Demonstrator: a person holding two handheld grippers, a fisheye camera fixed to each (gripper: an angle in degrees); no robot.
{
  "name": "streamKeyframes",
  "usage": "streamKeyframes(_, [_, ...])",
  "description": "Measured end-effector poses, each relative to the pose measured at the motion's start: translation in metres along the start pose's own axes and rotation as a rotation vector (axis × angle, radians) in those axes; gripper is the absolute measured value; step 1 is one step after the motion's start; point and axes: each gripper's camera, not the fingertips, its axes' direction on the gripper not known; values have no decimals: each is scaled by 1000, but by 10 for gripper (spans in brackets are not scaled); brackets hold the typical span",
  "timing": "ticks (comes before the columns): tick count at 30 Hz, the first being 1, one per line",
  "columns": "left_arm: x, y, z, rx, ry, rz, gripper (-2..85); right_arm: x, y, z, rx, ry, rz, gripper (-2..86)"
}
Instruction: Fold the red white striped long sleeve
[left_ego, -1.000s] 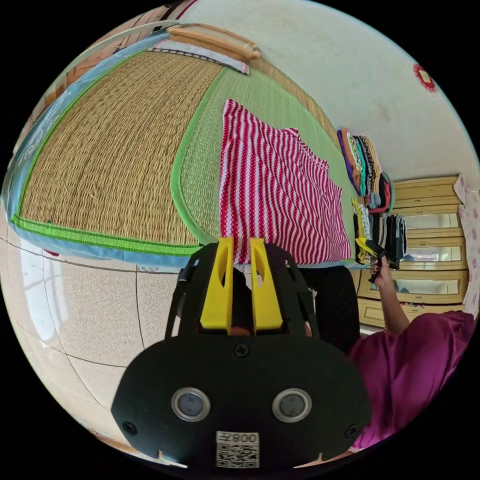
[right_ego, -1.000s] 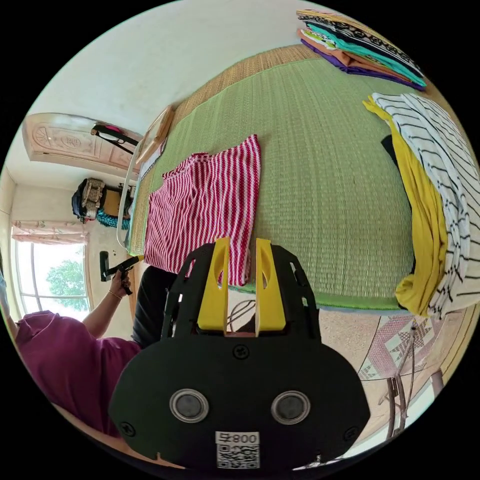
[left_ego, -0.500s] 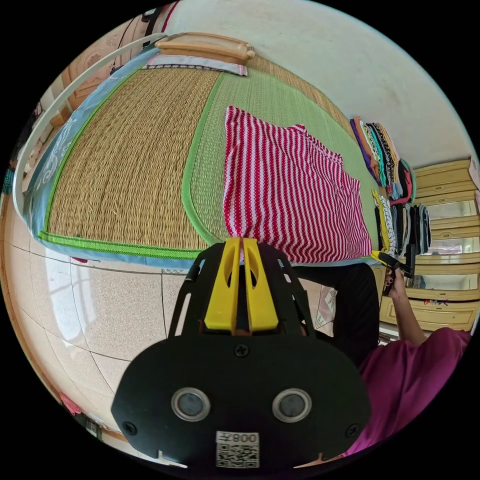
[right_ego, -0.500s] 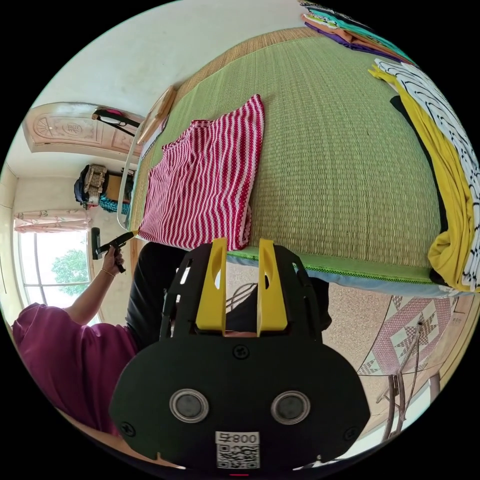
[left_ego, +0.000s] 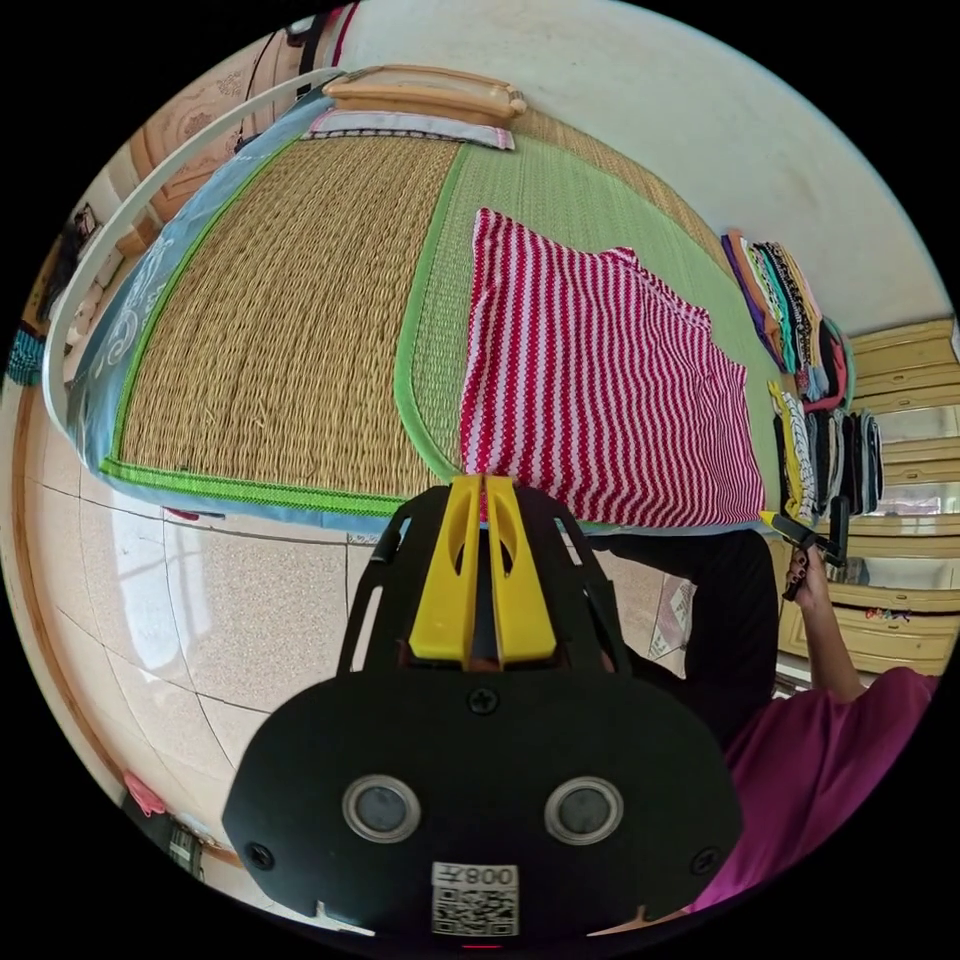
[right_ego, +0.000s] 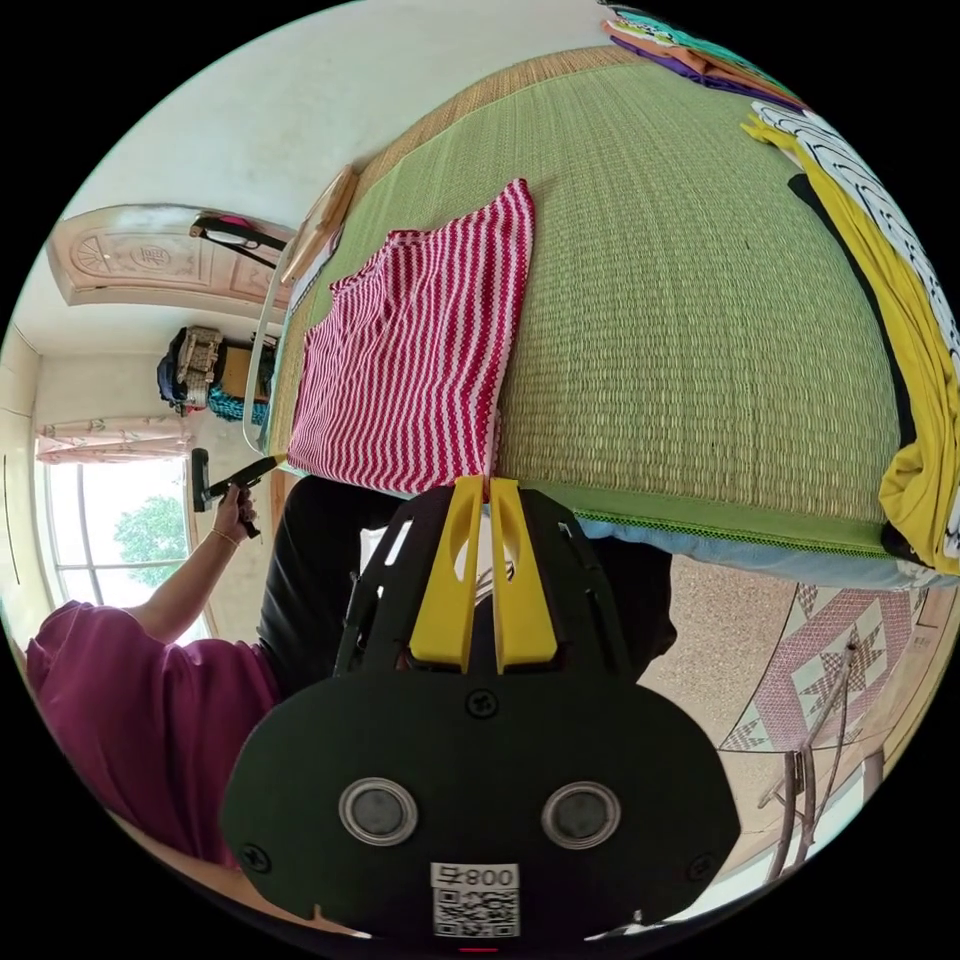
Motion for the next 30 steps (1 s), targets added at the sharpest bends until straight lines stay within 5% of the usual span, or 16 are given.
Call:
streamKeyframes(5, [31,16,-7,71,97,9,13,0,7,-9,56,-69,-8,7])
streamKeyframes(14, [280,3,44,1,429,612,52,-10,6,-20,102,-175,-52,7])
streamKeyframes(22, [475,11,108,-106,239,1020,95,-11,-3,-22,113,-233,-86,9])
streamKeyframes(26, [507,13,130,-121,109,1031,45,-4,-9,-16,104,-271,-82,12])
streamKeyframes(30, [504,-1,129,-97,183,901,16,18,-11,-20,154,-294,-46,20])
